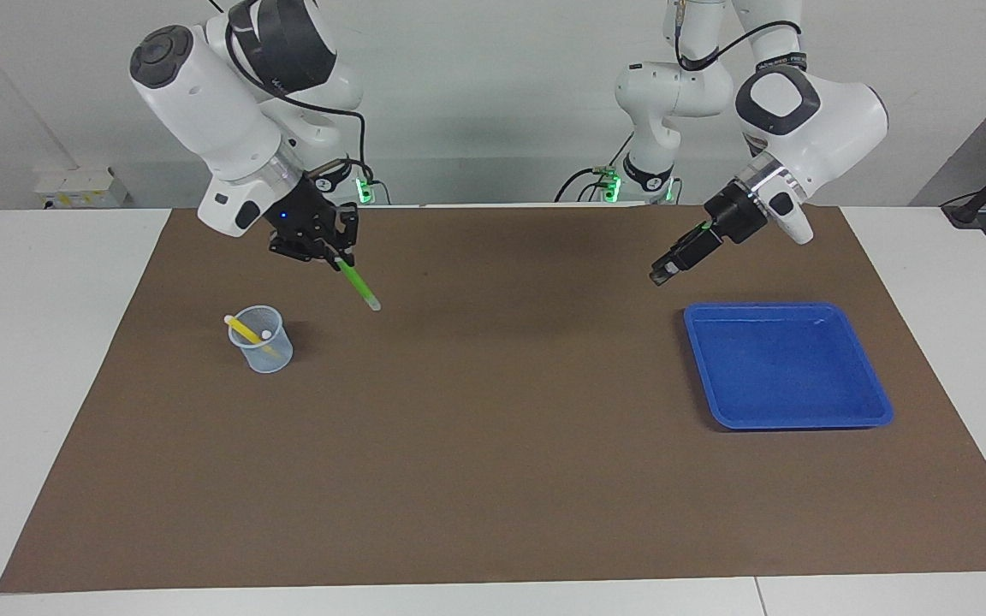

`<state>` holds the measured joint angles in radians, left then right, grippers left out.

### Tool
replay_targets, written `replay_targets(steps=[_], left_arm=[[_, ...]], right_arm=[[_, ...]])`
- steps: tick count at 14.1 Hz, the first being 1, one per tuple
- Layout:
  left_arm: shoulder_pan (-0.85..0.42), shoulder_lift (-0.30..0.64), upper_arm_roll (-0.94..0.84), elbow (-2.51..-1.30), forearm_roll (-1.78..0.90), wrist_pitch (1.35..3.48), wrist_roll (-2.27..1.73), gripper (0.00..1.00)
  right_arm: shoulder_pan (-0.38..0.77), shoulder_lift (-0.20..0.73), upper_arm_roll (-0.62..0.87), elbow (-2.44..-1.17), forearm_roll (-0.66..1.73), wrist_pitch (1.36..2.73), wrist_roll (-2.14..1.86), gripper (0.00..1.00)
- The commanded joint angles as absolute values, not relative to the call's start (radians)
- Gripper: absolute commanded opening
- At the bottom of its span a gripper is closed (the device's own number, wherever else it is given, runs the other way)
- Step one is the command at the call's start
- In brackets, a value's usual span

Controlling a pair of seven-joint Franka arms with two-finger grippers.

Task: Right arm passes pens to left for tray arrangement
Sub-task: 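Carry the green pen toward the left gripper while the left gripper approaches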

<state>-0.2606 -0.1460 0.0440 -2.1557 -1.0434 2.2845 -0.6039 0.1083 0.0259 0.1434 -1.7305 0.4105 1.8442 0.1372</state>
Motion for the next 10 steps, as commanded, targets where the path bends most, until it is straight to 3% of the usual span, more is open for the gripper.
replay_targets(steps=[1,10], left_arm=[[-0.336,-0.161,0.054,-2.206,-1.104,2.394,-0.664,0.98],[-0.524,-0.144,0.054,-2.229,-1.371,2.709,-0.772,0.98]], right_arm=[[0.187,-0.005,0.143,-1.807,0.495,2.001,0.253,0.05],[0.458,-0.008,0.143,-1.943,0.607,2.520,0.595,0.05]])
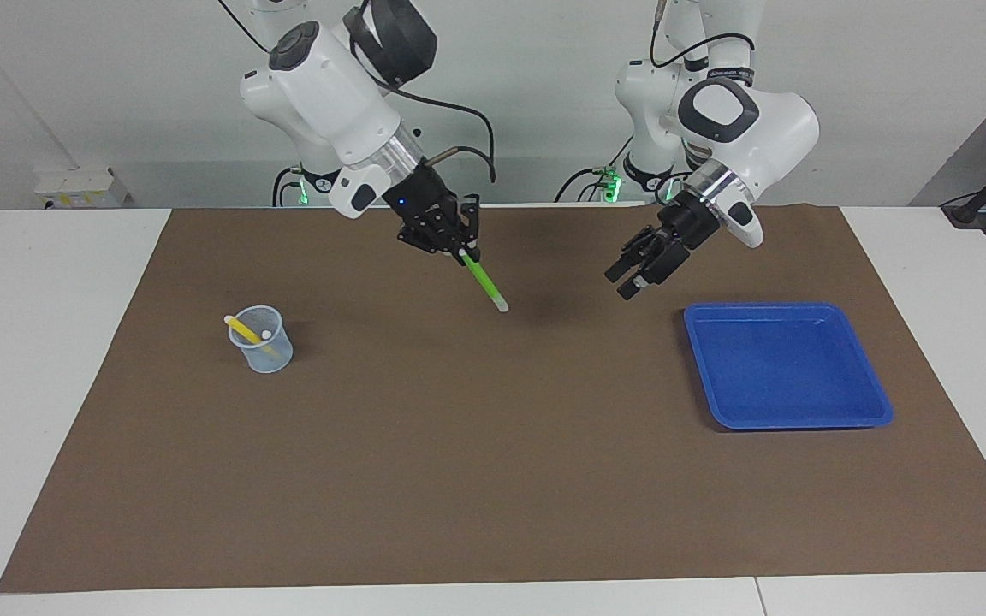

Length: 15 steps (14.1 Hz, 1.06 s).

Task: Right arm passes pens to left for tray arrangement
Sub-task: 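Carry the green pen toward the left gripper while the left gripper approaches, then close the left gripper on the green pen held by the right gripper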

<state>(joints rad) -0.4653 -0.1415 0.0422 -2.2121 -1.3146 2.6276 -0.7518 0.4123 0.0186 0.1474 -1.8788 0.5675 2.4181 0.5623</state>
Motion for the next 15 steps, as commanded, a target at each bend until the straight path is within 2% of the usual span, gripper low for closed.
replay_targets(steps=[1,4,11,14,15], left_arm=[[-0.540,-0.144,0.054,-2.229,-1.394,2.723,-0.788,0.97],[-0.583,-0.138,0.054,-2.229,-1.396,2.747,-0.847,0.93],[-0.586,-0.143,0.055,-2.240,-1.393,2.731,-0.851,0.90],[-0.584,-0.149,0.057,-2.255,-1.390,2.720,-0.842,0.83],[-0.584,-0.150,0.057,-2.255,-1.390,2.717,-0.842,0.76]], right_arm=[[0.484,-0.005,0.143,-1.950,0.607,2.548,0.613,0.05],[0.503,-0.008,0.143,-1.962,0.607,2.556,0.629,0.04],[0.511,-0.008,0.143,-1.962,0.607,2.556,0.629,0.01],[0.511,-0.006,0.143,-1.960,0.607,2.557,0.629,0.00],[0.511,-0.006,0.143,-1.960,0.607,2.557,0.629,0.00]])
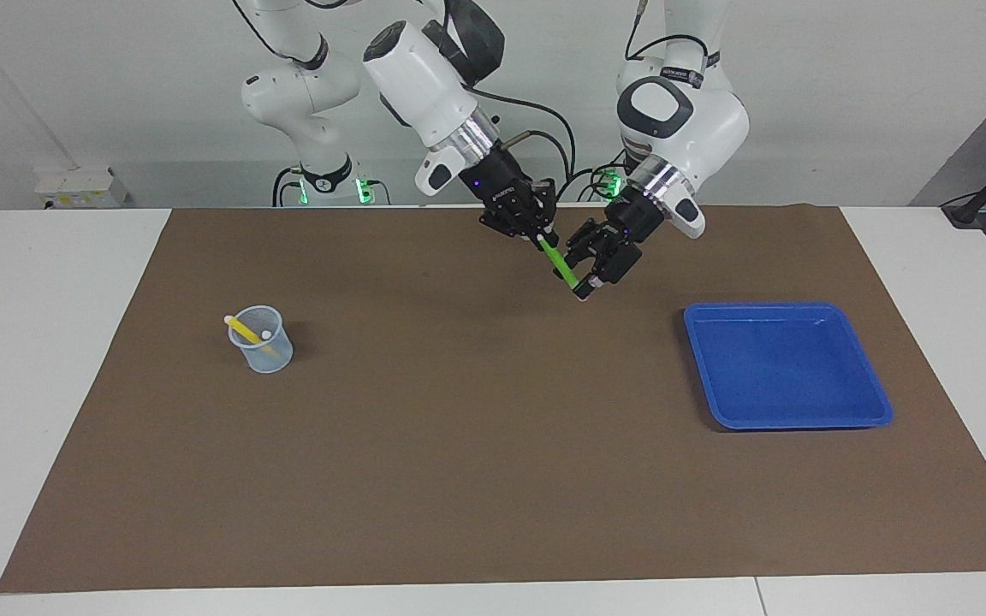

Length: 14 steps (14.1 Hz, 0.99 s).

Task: Right arm passes pens to left for tray arrangement
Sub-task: 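Close the left gripper on the green pen held by the right gripper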

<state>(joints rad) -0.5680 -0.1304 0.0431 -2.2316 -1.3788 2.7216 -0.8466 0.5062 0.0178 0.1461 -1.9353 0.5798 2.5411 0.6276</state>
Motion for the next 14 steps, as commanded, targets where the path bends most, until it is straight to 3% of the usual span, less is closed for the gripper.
replay_targets(steps=[1,3,5,6,9,13,14], left_arm=[[-0.584,-0.150,0.058,-2.255,-1.390,2.711,-0.842,0.68],[-0.583,-0.152,0.058,-2.255,-1.388,2.698,-0.844,0.53],[-0.580,-0.155,0.060,-2.255,-1.384,2.680,-0.847,0.46],[-0.575,-0.159,0.060,-2.255,-1.381,2.668,-0.847,0.47],[-0.552,-0.189,0.061,-2.282,-1.324,2.617,-0.848,0.60],[-0.520,-0.210,0.061,-2.290,-1.296,2.574,-0.848,0.61],[-0.515,-0.210,0.061,-2.290,-1.295,2.569,-0.848,0.57]], right_arm=[[0.511,-0.006,0.143,-1.960,0.607,2.559,0.629,0.00],[0.511,-0.005,0.143,-1.960,0.607,2.560,0.629,0.00],[0.511,-0.005,0.143,-1.960,0.607,2.565,0.629,0.00],[0.511,-0.005,0.143,-1.960,0.607,2.565,0.629,0.00],[0.511,-0.005,0.143,-1.960,0.607,2.565,0.629,0.00],[0.511,-0.005,0.143,-1.959,0.607,2.566,0.629,0.00],[0.511,-0.005,0.143,-1.960,0.607,2.566,0.629,0.00]])
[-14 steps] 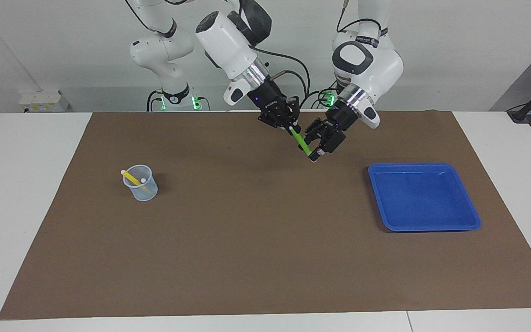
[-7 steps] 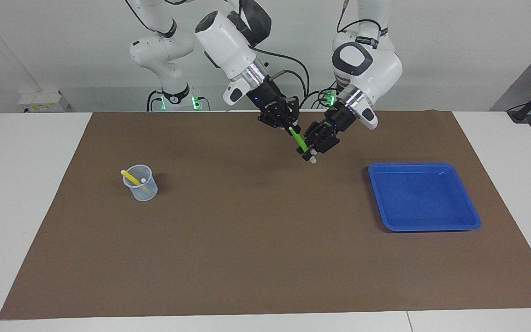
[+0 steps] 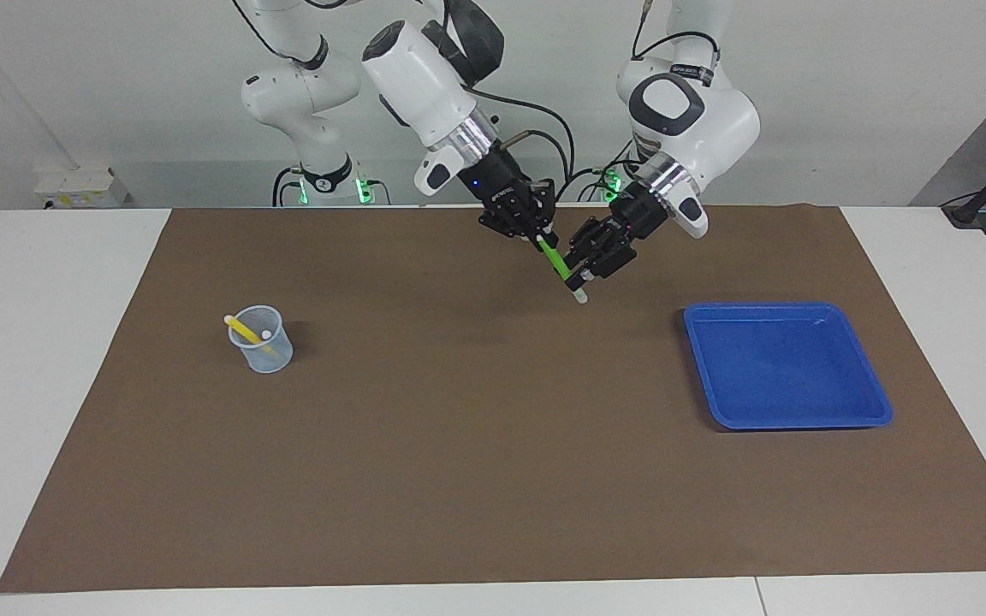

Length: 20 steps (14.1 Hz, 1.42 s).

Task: Right arm passes pens to left for tray arrangement
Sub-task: 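Close the left gripper on the green pen held by the right gripper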

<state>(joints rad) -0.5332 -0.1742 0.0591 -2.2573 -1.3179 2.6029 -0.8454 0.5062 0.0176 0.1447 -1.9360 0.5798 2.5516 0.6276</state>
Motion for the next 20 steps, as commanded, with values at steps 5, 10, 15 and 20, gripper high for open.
replay_targets(steps=[5,10,15,20], left_arm=[[-0.517,-0.210,0.060,-2.290,-1.295,2.569,-0.850,0.39],[-0.523,-0.209,0.058,-2.289,-1.295,2.582,-0.847,0.59],[-0.532,-0.206,0.055,-2.289,-1.295,2.612,-0.847,0.59],[-0.534,-0.195,0.051,-2.284,-1.295,2.637,-0.851,0.59]], right_arm=[[0.506,-0.003,0.143,-1.960,0.607,2.566,0.627,0.00],[0.505,-0.003,0.143,-1.960,0.607,2.565,0.626,0.00],[0.505,-0.003,0.143,-1.960,0.607,2.566,0.627,0.00],[0.505,-0.003,0.143,-1.960,0.607,2.566,0.627,0.00]])
